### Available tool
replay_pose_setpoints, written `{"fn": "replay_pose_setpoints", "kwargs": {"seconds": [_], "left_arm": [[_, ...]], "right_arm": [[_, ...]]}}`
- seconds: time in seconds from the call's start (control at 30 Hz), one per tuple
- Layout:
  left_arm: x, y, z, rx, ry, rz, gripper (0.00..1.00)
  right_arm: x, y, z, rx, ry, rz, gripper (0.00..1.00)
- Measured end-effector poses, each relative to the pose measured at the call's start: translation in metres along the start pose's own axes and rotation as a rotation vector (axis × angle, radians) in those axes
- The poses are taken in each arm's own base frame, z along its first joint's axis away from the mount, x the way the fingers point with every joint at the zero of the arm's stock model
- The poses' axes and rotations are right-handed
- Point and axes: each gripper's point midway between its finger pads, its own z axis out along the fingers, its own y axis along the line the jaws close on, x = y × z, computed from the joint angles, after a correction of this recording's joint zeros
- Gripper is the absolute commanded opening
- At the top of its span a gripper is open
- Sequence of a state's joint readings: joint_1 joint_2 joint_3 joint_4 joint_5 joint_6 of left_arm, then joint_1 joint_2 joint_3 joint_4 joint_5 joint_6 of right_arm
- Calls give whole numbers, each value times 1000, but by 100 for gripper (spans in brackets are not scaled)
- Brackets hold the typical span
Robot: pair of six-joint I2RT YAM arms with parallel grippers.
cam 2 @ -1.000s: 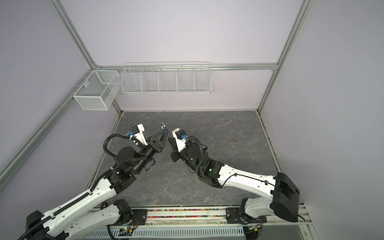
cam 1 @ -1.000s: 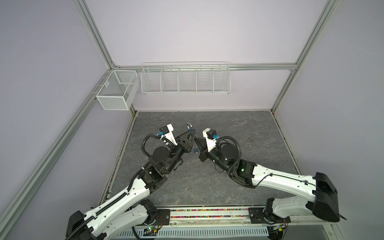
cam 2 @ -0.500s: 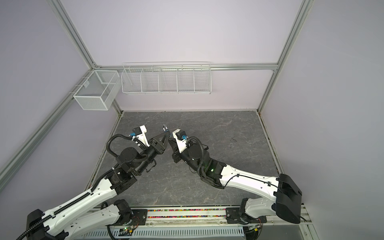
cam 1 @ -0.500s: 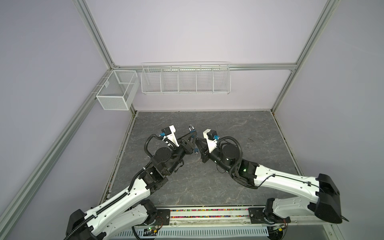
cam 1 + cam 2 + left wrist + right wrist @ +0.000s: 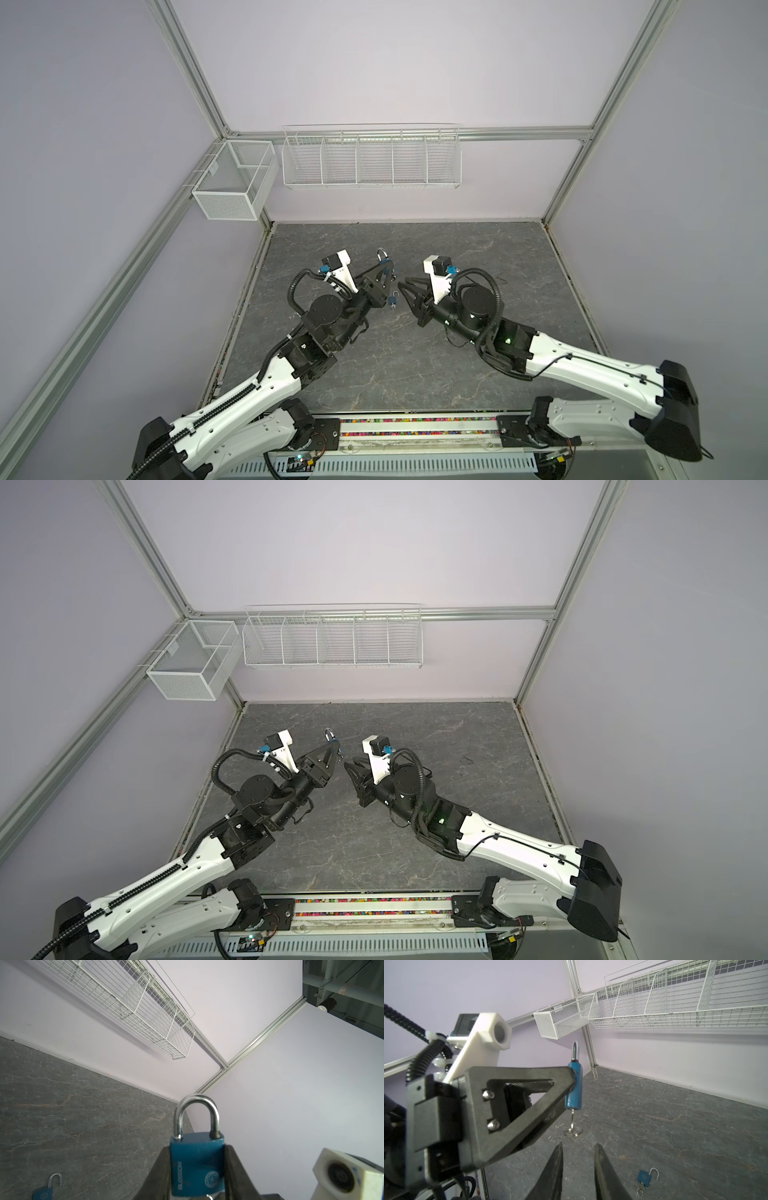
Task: Unlock with the key
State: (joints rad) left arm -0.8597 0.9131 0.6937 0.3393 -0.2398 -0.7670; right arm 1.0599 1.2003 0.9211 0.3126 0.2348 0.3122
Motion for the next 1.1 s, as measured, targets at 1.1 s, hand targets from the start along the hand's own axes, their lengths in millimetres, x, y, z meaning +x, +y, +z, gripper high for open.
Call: {"fn": "replay_pose_setpoints", "kwargs": {"seconds": [1.1], "left_arm": [[4, 7, 5, -21, -7, -50, 0]], "right_arm": [[4, -6, 32, 37, 28, 88, 14]]}}
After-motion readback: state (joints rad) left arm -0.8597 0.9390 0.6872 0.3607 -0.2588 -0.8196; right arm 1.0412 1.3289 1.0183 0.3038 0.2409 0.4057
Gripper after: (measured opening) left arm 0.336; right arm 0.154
